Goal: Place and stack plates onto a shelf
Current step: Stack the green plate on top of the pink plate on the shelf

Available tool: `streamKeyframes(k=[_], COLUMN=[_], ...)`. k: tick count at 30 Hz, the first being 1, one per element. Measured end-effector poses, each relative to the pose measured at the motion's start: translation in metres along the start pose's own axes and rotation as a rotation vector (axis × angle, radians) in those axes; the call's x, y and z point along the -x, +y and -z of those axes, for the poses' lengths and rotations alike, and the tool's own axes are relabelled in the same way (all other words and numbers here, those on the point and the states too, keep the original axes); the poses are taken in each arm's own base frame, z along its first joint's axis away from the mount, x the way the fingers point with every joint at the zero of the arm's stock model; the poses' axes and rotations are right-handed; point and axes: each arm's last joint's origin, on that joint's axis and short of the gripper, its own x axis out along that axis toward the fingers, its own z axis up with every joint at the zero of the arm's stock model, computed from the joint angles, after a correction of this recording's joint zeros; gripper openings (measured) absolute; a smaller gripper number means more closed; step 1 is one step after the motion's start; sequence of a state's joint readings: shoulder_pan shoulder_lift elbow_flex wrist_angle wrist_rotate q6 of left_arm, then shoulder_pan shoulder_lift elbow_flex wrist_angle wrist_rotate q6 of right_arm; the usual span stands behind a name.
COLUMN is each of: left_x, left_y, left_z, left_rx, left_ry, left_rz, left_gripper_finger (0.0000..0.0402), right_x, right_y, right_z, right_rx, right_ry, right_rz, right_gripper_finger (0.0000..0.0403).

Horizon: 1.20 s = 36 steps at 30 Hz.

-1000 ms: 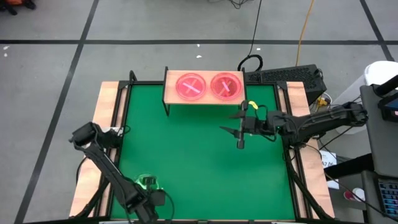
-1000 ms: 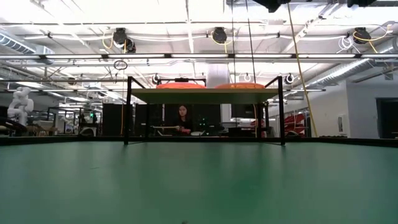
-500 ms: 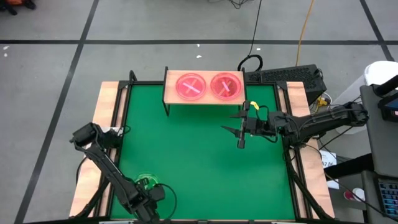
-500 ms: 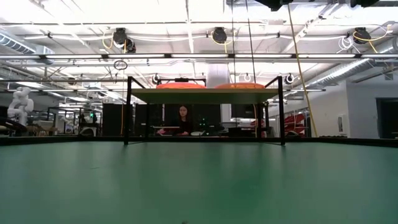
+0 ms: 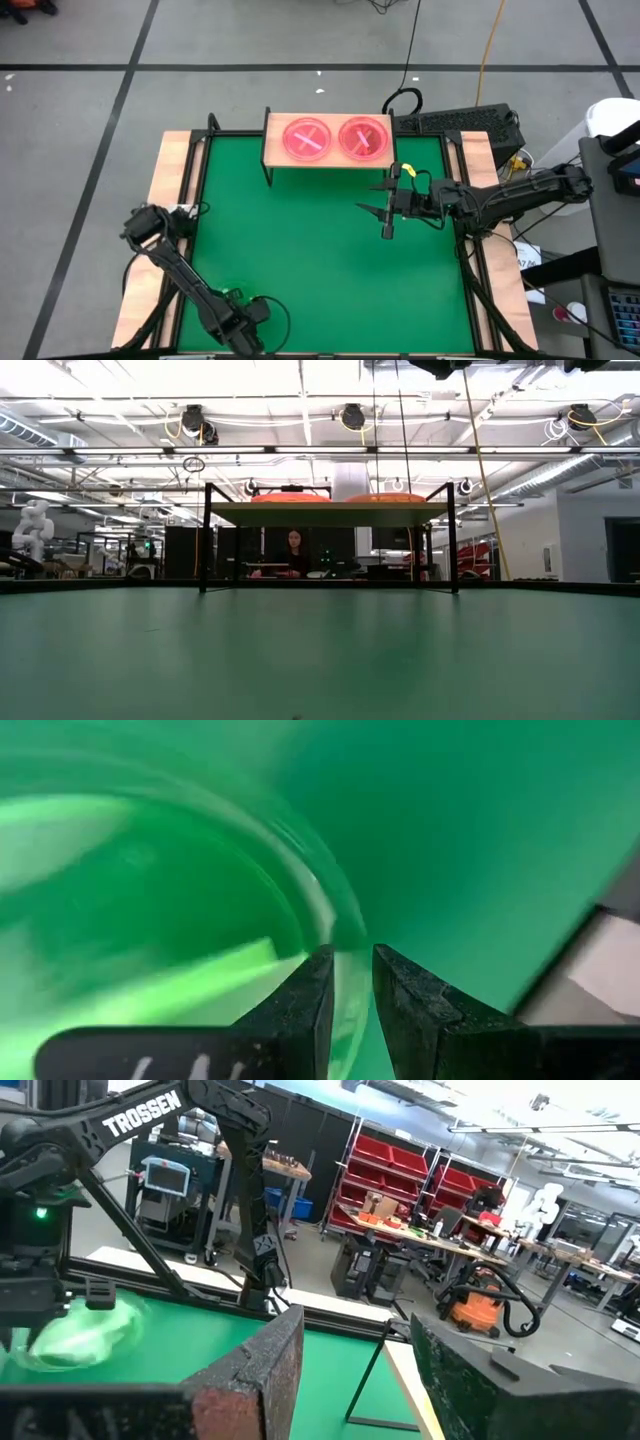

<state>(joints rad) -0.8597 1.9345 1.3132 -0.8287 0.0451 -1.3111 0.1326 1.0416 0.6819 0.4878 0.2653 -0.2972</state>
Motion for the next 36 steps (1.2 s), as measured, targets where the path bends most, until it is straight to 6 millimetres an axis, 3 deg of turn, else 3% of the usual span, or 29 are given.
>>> streamKeyframes(k=[9, 22, 29, 36], left_x=[0.0, 0.004, 0.004, 0.001], left_y=[0.005, 0.026, 0.029, 0.027], left_z=[0.003, 0.007, 0.002, 0.001], left_rx=[0.021, -0.045, -0.121, -0.174], left_ry=[0.028, 0.06, -0.002, 0.048], left_rz=[-0.05, -0.28, -0.321, -0.285], left_gripper_finger=[0.0078, 0.0076, 0.0041, 0.0026], right_x=[0.0, 0.0, 0.003, 0.006], right_y=[0.0, 0.001, 0.003, 0.006], right_z=[0.0, 0.002, 0.014, 0.025], right_rx=[-0.018, -0.018, -0.018, -0.043], right_ry=[0.004, 0.021, 0.024, 0.029], right_rz=[-0.001, -0.006, -0.007, -0.008], right_gripper_finger=[0.0169, 0.0169, 0.0169, 0.0169])
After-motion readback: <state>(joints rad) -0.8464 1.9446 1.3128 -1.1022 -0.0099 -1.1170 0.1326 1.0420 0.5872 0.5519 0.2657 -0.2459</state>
